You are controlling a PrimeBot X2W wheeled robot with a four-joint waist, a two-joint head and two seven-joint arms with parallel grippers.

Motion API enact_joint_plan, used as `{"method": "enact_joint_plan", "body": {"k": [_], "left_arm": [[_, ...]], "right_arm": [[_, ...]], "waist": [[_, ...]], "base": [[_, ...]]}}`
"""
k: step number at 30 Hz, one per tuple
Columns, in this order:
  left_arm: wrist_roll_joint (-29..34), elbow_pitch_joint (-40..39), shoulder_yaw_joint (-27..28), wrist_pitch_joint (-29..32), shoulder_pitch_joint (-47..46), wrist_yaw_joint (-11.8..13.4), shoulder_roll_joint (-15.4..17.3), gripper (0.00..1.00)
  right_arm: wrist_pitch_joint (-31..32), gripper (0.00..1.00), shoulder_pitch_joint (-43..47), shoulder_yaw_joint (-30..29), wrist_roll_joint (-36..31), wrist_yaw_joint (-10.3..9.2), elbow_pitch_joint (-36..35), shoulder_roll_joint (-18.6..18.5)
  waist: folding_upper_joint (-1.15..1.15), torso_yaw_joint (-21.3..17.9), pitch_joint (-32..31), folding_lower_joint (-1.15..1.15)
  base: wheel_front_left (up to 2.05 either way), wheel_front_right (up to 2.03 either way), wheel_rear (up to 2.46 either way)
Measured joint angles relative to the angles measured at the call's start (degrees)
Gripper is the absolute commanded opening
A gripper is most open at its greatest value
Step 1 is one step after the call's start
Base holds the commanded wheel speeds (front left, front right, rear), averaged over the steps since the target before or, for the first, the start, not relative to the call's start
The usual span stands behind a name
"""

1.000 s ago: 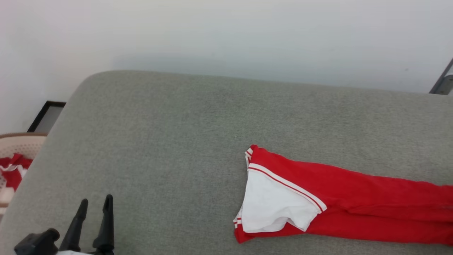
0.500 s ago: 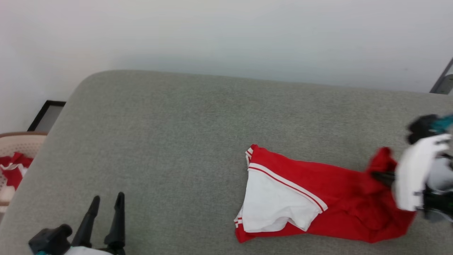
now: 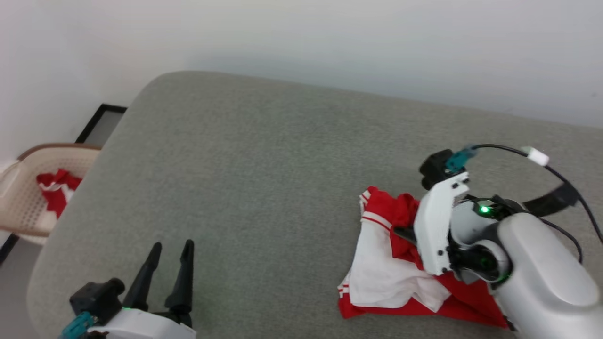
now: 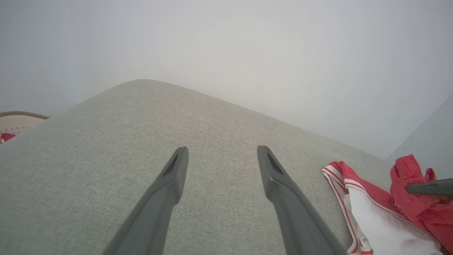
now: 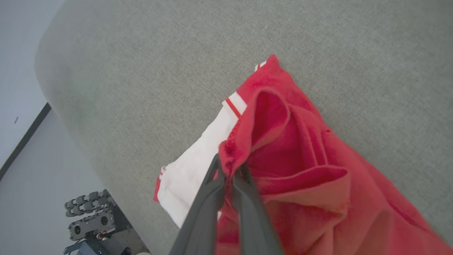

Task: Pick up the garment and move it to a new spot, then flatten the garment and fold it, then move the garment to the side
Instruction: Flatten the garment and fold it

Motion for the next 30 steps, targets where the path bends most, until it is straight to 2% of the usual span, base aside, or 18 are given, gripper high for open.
{"method": "enact_joint_plan", "body": {"k": [11, 12, 14, 15, 22, 30], "left_arm": [[0.4, 1.7, -0.4, 0.0, -1.6, -0.7, -1.5, 1.00], [0.5, 1.8, -0.4, 0.0, -1.7, -0.7, -1.6, 1.00], [0.6, 1.9, -0.2, 0.0, -1.8, -0.8, -1.8, 1.00], [0.6, 1.9, -0.1, 0.0, -1.9, -0.8, -1.8, 1.00], [1.2, 2.1, 0.4, 0.0, -2.1, -1.0, -2.1, 1.00], [1.6, 1.7, 1.3, 0.0, -1.9, -1.0, -1.7, 1.00]], "right_arm": [[-6.5, 0.00, -5.7, 5.9, -1.7, 0.00, 17.5, 3.7], [-7.0, 0.07, -6.3, 6.6, -1.7, 0.00, 18.5, 4.0], [-7.9, 0.71, -7.3, 7.5, -1.5, 0.00, 19.9, 4.4], [-8.4, 1.00, -7.8, 8.4, -1.4, 0.00, 20.4, 4.6], [-10.3, 1.00, -10.4, 13.6, 2.2, 0.00, 20.0, 4.6], [-16.2, 1.00, -12.0, 17.9, 6.2, 0.00, 13.3, -0.3]], "waist": [[0.00, 2.7, 1.6, 0.00], [0.00, 2.7, 1.7, 0.00], [0.00, 2.5, 1.7, 0.00], [0.00, 2.3, 1.7, 0.00], [0.00, 0.9, 1.8, 0.00], [0.00, -1.7, 1.5, 0.00]], "base": [[0.00, 0.00, 0.00], [0.00, 0.00, 0.00], [0.00, 0.00, 0.00], [0.00, 0.00, 0.00], [0.00, 0.00, 0.00], [0.00, 0.00, 0.00]]}}
